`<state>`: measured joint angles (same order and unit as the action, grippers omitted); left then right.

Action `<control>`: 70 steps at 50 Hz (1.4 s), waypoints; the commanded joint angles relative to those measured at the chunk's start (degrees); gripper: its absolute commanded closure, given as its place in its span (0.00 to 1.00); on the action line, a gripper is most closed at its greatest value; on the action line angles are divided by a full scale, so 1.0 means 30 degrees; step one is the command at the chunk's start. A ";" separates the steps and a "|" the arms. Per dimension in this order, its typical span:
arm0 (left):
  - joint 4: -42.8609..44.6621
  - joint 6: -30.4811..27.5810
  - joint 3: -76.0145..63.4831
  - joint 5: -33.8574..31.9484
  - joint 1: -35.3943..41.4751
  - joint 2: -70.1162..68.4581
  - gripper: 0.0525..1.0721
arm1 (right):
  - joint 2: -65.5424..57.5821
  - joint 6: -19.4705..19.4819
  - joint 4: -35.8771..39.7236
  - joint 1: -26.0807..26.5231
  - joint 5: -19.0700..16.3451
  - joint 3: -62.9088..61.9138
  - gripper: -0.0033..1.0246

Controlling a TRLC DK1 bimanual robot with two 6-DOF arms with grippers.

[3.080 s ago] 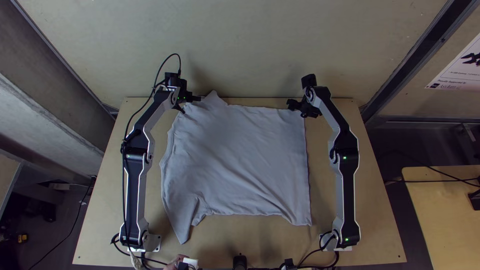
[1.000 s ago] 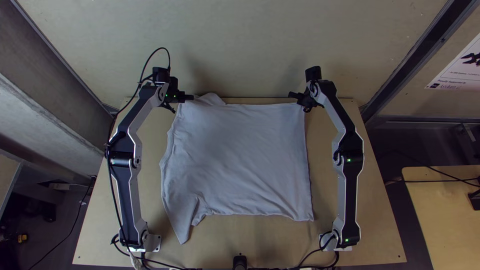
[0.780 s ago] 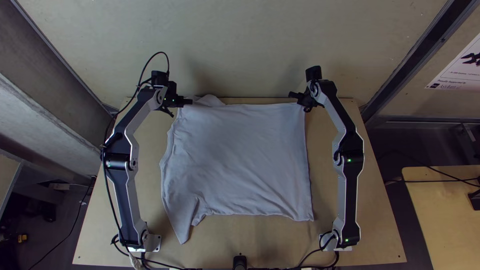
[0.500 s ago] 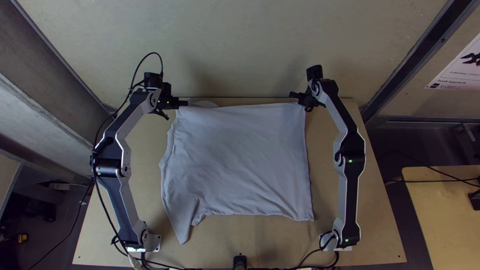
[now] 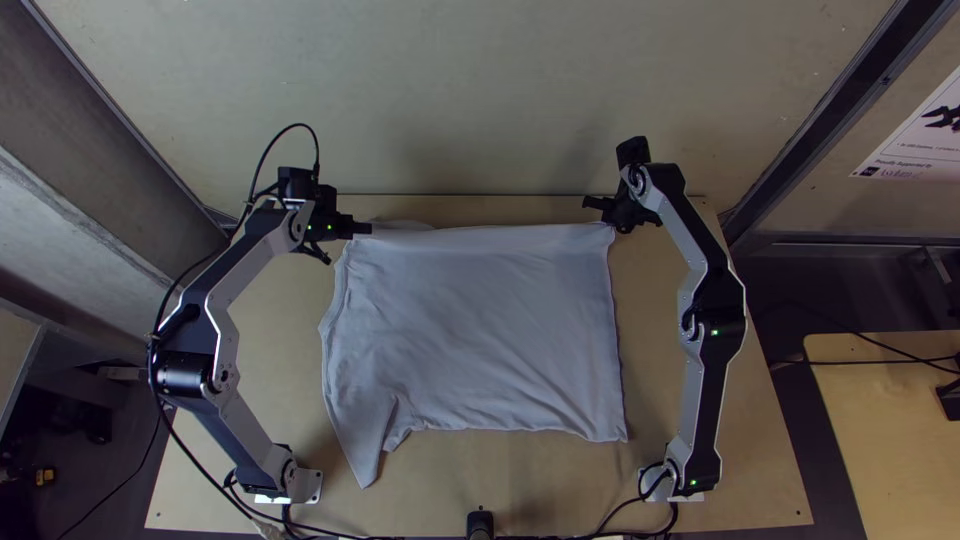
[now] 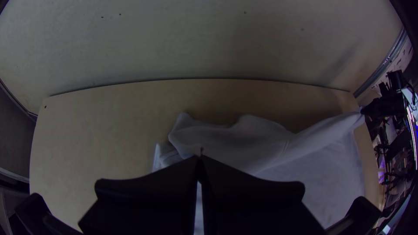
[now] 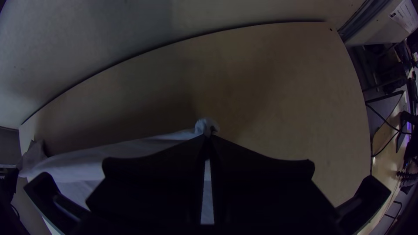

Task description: Fold the t-shirt

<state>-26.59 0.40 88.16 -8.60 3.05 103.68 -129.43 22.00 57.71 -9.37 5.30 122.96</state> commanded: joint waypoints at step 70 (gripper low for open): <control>0.4732 -0.0750 -1.2805 -0.0180 -0.1016 -0.6376 0.26 | 0.7224 -0.1005 -0.1865 -0.1448 0.1104 -1.3769 0.59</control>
<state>-12.45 -1.52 50.52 -9.04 1.43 84.68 -110.87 20.01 51.51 -13.87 8.16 83.77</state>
